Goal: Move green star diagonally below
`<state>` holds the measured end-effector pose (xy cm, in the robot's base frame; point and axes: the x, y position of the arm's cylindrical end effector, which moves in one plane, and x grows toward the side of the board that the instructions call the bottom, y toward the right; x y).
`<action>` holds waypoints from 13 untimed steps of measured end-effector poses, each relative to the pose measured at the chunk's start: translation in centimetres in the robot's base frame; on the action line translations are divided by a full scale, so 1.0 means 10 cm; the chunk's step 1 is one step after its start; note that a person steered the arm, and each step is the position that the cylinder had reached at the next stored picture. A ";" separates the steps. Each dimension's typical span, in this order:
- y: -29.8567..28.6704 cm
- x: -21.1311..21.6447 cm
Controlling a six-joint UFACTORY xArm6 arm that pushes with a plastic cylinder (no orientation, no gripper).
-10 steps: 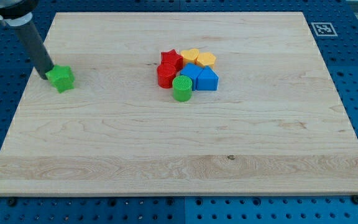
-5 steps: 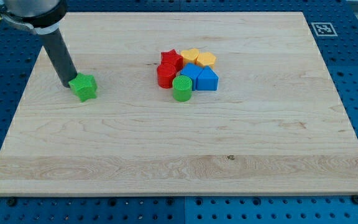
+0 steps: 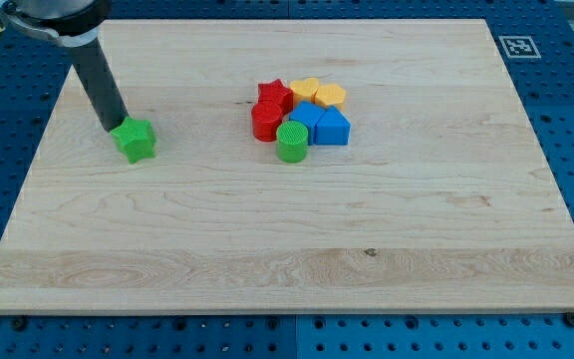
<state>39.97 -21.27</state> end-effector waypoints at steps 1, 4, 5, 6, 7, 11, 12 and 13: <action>0.00 -0.02; 0.14 -0.01; -0.09 0.18; -0.21 0.18; -0.07 0.18; 0.57 0.19; 0.69 0.19; 0.73 0.36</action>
<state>43.55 -13.93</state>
